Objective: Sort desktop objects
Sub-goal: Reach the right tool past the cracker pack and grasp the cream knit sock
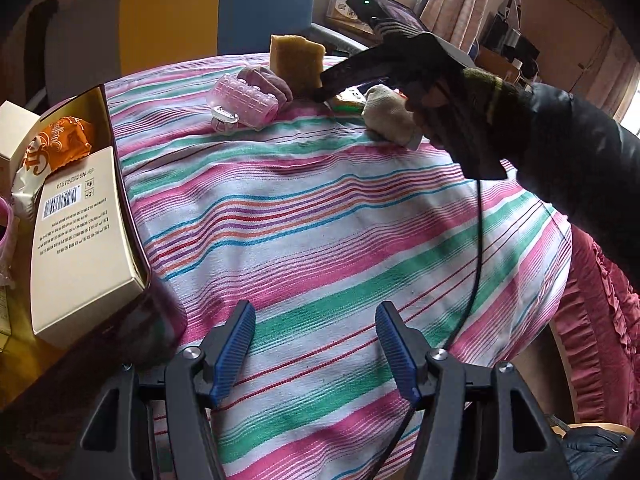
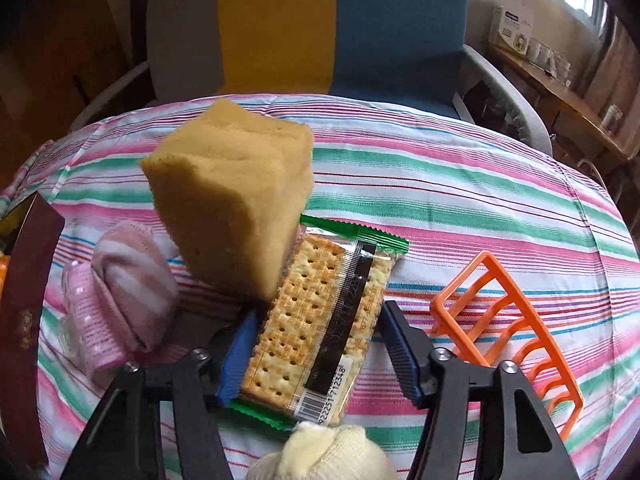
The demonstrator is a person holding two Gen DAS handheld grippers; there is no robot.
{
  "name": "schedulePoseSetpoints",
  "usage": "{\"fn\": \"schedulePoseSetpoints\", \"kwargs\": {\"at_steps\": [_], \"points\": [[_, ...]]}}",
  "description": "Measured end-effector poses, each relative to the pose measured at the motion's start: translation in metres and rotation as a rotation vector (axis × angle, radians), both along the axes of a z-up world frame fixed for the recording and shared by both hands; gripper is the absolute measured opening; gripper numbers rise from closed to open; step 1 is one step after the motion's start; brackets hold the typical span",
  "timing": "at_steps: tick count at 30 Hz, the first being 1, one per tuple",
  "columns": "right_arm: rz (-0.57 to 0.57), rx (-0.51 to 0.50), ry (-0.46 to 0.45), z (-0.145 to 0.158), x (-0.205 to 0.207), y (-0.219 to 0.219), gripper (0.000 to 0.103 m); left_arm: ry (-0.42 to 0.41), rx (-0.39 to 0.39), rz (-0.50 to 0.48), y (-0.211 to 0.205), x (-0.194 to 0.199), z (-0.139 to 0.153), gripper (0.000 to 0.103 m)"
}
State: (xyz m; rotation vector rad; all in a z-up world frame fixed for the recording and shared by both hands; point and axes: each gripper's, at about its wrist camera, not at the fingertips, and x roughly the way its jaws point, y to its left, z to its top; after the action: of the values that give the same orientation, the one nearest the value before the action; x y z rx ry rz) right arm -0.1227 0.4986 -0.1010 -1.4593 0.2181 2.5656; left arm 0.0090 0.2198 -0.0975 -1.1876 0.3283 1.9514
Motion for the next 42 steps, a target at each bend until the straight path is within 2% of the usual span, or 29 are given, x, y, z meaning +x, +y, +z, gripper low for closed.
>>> {"fn": "schedulePoseSetpoints", "kwargs": {"at_steps": [7, 14, 18, 19, 22, 25, 27, 31, 35, 38, 42], "points": [[0.096, -0.077, 0.024, 0.002, 0.05, -0.026, 0.055, 0.005, -0.004, 0.018, -0.004, 0.003, 0.001, 0.064], [0.238, -0.129, 0.063, 0.002, 0.095, -0.098, 0.055, -0.018, -0.01, 0.05, -0.013, 0.006, 0.002, 0.064], [0.267, -0.192, 0.094, 0.004, 0.117, -0.122, 0.063, -0.03, -0.009, 0.065, -0.018, 0.008, 0.003, 0.064], [0.261, -0.211, 0.101, 0.004, 0.121, -0.124, 0.066, -0.031, -0.011, 0.067, -0.02, 0.009, 0.003, 0.064], [0.205, -0.285, 0.132, 0.013, 0.134, -0.119, 0.066, -0.039, -0.012, 0.075, -0.023, 0.013, 0.005, 0.064], [0.106, -0.367, 0.228, 0.031, 0.158, -0.1, 0.068, -0.048, -0.014, 0.083, -0.026, 0.017, 0.006, 0.064], [0.038, -0.396, 0.28, 0.04, 0.176, -0.085, 0.074, -0.051, -0.018, 0.082, -0.025, 0.017, 0.007, 0.064], [-0.069, -0.39, 0.293, 0.04, 0.211, -0.057, 0.077, -0.074, -0.012, 0.07, -0.022, 0.018, 0.011, 0.064], [-0.166, -0.409, 0.27, 0.023, 0.244, -0.033, 0.078, -0.094, 0.006, 0.075, -0.008, 0.012, 0.017, 0.064], [-0.176, -0.412, 0.26, 0.016, 0.257, -0.027, 0.078, -0.144, 0.034, 0.098, 0.005, 0.002, 0.022, 0.064], [-0.117, -0.388, 0.258, 0.016, 0.258, -0.038, 0.08, -0.233, 0.058, 0.154, 0.023, -0.018, 0.021, 0.064]]}}
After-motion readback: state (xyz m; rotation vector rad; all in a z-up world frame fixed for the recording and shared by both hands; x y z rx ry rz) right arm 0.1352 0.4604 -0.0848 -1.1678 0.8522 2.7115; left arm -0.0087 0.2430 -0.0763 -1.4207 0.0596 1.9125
